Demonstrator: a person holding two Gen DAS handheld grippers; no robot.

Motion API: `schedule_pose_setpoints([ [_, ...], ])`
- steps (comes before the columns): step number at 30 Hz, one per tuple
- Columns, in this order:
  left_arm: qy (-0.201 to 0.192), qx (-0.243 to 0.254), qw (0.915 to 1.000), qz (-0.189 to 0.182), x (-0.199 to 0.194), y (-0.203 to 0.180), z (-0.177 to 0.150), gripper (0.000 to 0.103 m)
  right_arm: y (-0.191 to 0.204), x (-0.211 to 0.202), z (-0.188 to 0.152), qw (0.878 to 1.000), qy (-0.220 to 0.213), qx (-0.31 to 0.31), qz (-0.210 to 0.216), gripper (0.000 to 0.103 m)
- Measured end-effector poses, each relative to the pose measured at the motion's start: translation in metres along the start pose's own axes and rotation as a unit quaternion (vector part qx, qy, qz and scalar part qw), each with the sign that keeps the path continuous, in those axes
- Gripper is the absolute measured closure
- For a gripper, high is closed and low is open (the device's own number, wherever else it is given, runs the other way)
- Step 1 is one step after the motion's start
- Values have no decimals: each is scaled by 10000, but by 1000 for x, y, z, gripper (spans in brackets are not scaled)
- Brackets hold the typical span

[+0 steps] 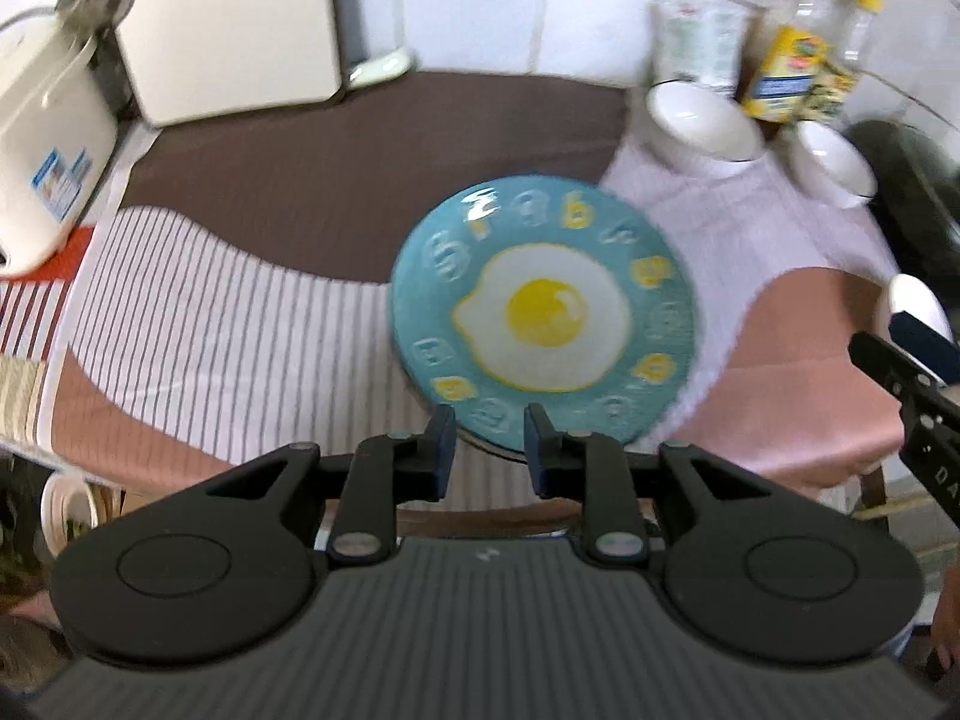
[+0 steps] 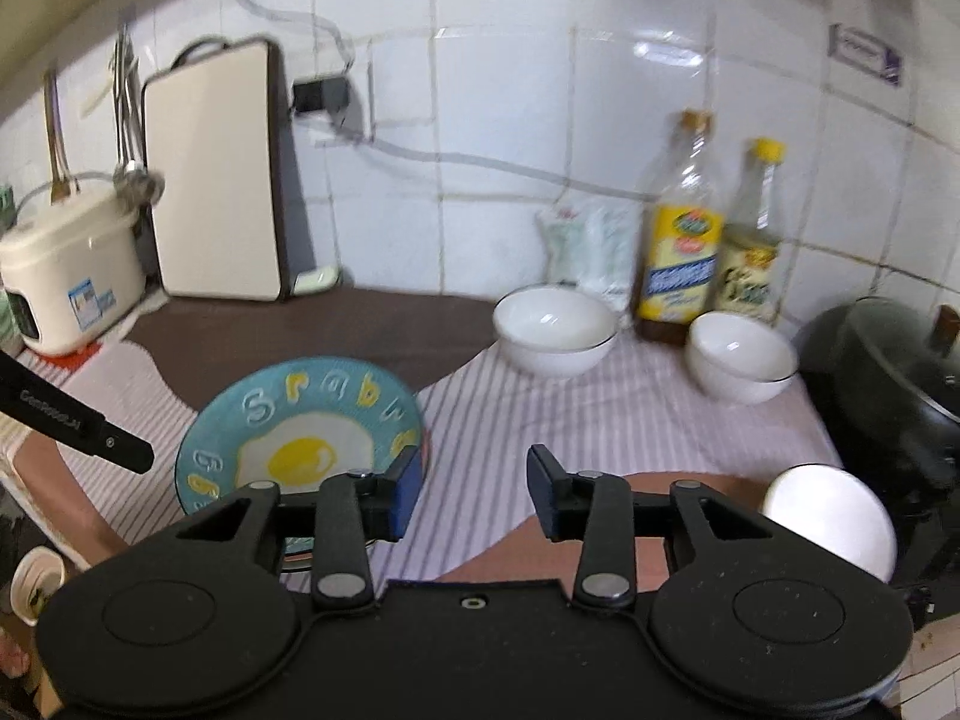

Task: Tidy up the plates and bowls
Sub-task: 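Open both grippers and withdraw them from the plate stack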

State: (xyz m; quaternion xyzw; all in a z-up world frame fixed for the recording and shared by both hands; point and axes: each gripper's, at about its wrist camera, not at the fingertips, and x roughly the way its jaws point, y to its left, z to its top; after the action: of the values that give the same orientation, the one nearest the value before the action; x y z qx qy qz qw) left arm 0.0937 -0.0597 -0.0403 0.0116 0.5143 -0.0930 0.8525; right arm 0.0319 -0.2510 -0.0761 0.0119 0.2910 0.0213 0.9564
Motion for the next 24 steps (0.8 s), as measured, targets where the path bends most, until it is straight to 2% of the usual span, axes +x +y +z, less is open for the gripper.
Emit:
schedule_pose_setpoints([
  [8, -330, 548, 9972, -383, -38, -56, 6, 68, -35, -47, -8, 9986, -415, 55, -330, 46],
  [12, -442, 761, 9934, -733, -41, -87, 11, 63, -57, -58, -21, 9968, -536, 282, -521, 42],
  [17, -697, 981, 9865, -1113, -29, -128, 15, 59, -83, -58, -43, 9935, -688, 517, -740, 36],
  [19, -769, 1029, 9845, -1195, -21, -143, 16, 54, -93, -53, -54, 9922, -704, 594, -843, 34],
  [24, -795, 1413, 9781, -1307, 6, -184, 17, 53, -114, -34, -78, 9907, -550, 632, -1072, 32],
])
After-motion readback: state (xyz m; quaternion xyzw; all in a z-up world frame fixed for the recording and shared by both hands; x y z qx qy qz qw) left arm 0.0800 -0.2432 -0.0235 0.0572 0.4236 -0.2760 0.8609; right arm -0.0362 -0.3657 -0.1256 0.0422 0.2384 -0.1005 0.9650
